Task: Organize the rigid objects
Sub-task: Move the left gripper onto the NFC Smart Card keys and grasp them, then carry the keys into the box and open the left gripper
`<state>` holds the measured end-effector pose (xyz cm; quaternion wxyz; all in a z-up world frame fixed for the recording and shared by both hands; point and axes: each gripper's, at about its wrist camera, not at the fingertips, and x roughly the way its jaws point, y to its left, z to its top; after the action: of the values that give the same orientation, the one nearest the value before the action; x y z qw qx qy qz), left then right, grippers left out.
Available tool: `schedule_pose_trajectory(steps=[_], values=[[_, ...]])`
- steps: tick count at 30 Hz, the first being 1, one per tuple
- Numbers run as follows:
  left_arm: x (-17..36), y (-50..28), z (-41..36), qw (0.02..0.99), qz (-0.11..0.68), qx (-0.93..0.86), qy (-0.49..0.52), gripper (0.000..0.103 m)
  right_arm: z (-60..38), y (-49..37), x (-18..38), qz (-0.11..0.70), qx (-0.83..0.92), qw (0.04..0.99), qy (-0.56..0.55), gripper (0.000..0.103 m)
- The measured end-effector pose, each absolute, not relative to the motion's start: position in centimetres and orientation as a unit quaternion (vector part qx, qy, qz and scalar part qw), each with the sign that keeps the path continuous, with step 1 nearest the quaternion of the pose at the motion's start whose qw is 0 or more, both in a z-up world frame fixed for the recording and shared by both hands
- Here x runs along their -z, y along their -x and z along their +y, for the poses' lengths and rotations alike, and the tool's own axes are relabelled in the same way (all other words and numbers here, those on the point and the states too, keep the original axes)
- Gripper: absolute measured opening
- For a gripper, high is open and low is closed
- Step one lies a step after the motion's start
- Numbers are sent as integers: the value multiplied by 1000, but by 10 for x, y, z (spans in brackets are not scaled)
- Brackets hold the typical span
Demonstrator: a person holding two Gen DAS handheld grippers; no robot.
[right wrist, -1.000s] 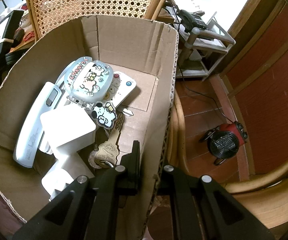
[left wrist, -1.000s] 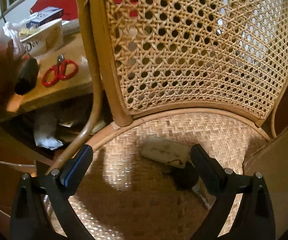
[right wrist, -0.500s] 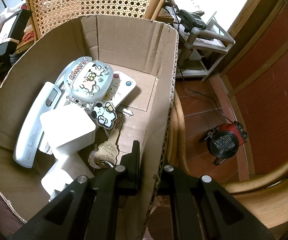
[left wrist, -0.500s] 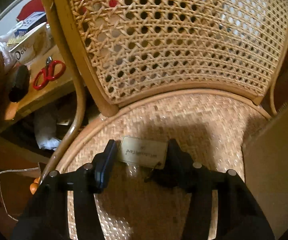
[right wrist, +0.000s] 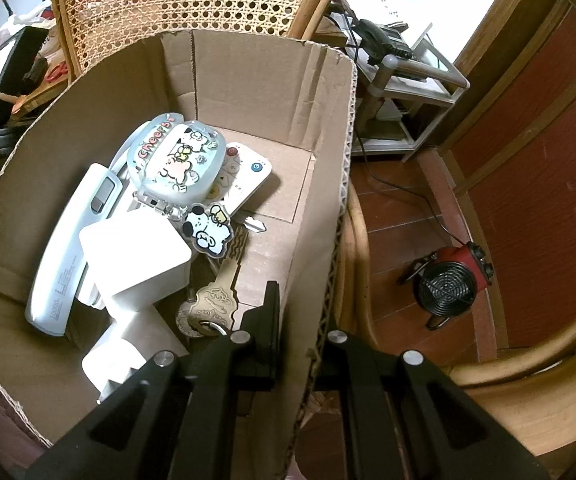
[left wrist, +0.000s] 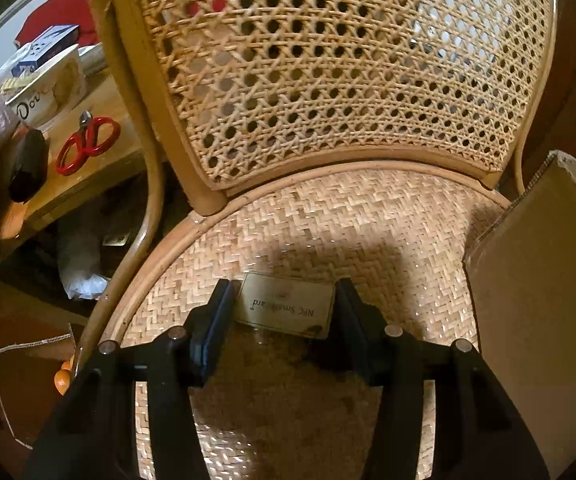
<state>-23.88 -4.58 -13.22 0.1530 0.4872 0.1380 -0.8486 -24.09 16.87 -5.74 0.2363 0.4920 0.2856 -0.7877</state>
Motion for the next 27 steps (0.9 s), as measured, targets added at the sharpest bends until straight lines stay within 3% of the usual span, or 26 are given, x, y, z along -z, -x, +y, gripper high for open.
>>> schedule_pose_trajectory(steps=[6,14,27], values=[[128,233,-49,176,144,849,-477,50,168,241,58,286,788,236,-492,9],[99,225,-31,182,83,867,-457,50,169,241,58,284,788,236,-493,9],[62,193,-16,177,50,892,-414,50,168,241,57,288,787,237,-491,9]])
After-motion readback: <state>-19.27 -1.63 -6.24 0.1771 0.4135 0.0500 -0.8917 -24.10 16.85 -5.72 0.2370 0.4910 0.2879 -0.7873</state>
